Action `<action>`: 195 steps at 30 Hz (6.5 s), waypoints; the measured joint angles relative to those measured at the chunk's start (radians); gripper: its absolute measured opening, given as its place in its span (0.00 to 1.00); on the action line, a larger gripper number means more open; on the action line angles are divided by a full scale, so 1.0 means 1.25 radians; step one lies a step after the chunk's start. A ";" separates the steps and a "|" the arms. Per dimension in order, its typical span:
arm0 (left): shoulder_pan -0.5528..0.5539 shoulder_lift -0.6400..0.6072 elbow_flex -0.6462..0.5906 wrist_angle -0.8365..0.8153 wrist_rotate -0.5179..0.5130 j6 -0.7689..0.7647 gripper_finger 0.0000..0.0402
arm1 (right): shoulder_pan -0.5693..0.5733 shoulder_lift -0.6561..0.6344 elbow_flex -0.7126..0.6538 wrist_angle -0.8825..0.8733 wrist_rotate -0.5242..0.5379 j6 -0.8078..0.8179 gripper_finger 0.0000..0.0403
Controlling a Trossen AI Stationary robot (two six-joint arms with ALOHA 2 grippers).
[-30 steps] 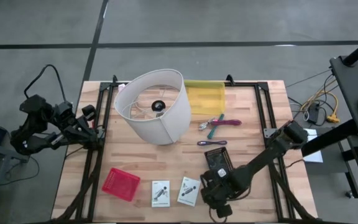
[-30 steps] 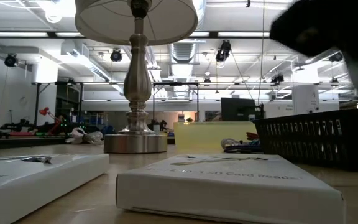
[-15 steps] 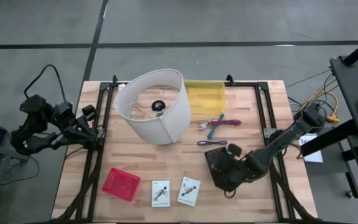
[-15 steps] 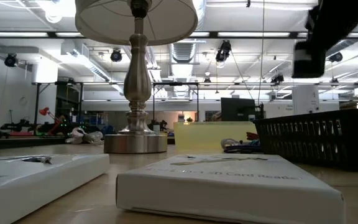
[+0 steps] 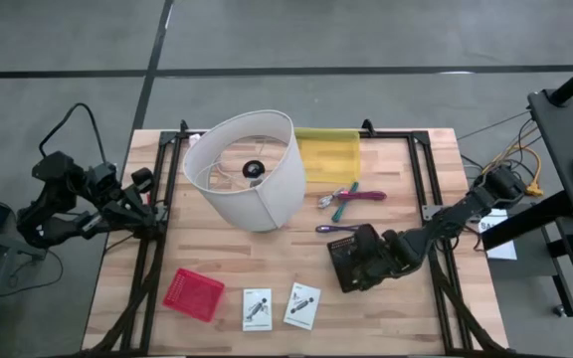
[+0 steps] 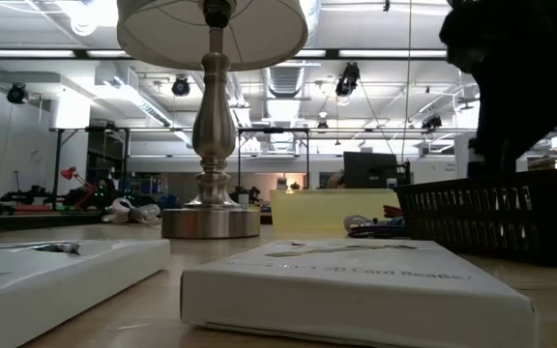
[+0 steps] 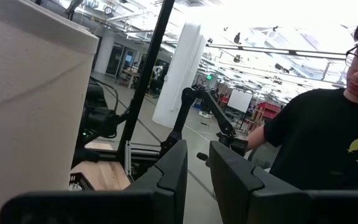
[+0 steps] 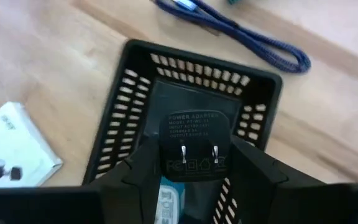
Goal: Pick and place items into bin
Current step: Put the black adapter into the black bin, then put the red cable into the yellow bin, then put the blue cable into the yellow bin
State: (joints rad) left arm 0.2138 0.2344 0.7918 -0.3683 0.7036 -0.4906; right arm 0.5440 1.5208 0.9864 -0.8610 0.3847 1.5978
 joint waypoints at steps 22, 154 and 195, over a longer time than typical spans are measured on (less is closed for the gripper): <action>0.000 0.000 0.000 0.000 0.000 0.001 0.13 | -0.010 -0.003 0.010 0.030 -0.020 -0.051 0.49; 0.000 0.000 -0.001 0.015 -0.170 0.063 0.13 | -1.076 0.020 0.017 0.359 -0.494 -0.715 0.17; 0.000 0.000 -0.001 0.016 -0.179 0.064 0.13 | -0.701 0.033 0.012 0.135 -0.514 -1.839 0.40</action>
State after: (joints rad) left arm 0.2138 0.2343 0.7910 -0.3489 0.4805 -0.4107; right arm -0.3318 1.5625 1.0019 -0.6924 -0.2576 -0.7007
